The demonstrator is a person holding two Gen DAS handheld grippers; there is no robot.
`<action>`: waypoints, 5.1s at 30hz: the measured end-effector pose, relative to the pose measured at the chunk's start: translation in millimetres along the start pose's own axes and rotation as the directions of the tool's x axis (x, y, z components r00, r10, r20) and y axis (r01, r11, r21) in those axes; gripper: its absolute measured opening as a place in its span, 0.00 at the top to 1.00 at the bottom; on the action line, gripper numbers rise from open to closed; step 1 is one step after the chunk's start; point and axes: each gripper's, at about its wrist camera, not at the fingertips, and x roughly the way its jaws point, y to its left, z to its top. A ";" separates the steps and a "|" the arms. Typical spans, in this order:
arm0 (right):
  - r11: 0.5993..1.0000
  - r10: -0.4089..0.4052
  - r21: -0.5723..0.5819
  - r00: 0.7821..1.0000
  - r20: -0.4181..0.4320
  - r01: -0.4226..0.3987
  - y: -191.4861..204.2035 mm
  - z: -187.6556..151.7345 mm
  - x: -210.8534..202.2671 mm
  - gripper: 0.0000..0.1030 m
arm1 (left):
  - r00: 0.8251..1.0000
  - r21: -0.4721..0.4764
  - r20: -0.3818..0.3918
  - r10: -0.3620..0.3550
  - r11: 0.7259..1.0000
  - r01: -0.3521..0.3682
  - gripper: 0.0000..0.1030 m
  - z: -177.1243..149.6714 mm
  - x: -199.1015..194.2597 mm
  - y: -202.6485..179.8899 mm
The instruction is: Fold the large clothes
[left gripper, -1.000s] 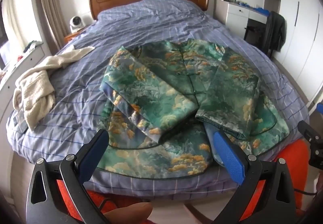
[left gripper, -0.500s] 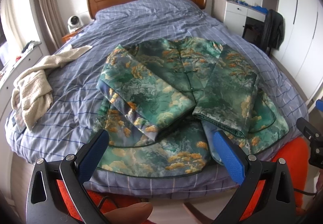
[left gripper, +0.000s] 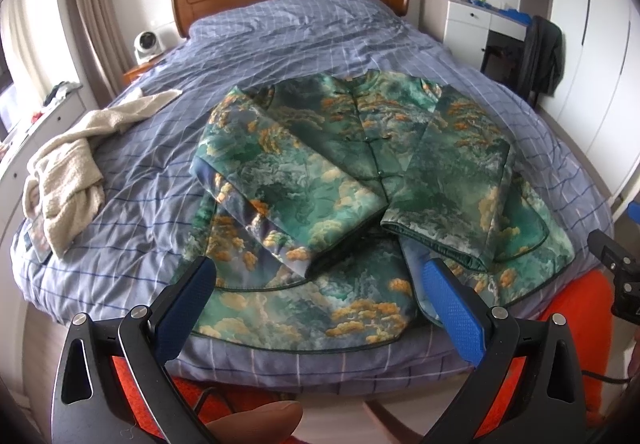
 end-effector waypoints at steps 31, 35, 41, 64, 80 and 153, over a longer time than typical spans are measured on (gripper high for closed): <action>0.999 -0.042 -0.025 0.999 -0.027 0.041 4.3 -2.9 3.8 0.00 | 1.000 0.011 -0.011 0.001 1.000 0.000 0.00 -4.1 6.6 -5.0; 0.999 -0.038 -0.025 0.999 -0.033 0.037 4.7 -2.4 4.4 0.00 | 1.000 0.011 -0.012 0.001 1.000 -0.001 0.00 -3.7 6.8 -5.3; 0.999 0.016 -0.044 1.000 0.005 -0.015 2.7 -1.9 2.8 0.00 | 1.000 0.012 -0.025 0.012 1.000 -0.012 0.00 -4.0 10.3 -4.1; 0.905 0.351 -0.224 0.933 -0.082 -0.361 53.2 27.8 129.5 0.88 | 0.995 -0.077 -0.045 0.084 0.993 -0.087 0.00 -25.5 18.7 41.5; 0.839 -0.517 0.192 0.856 -0.010 0.509 -299.6 69.2 86.2 0.49 | 0.997 0.122 -0.051 0.051 0.992 -0.045 0.00 19.6 62.1 58.4; 0.926 0.359 0.227 0.891 -0.279 -0.302 -114.3 -62.0 163.5 0.73 | 0.929 -0.243 -0.252 -0.270 0.947 0.210 0.39 -47.9 156.5 138.1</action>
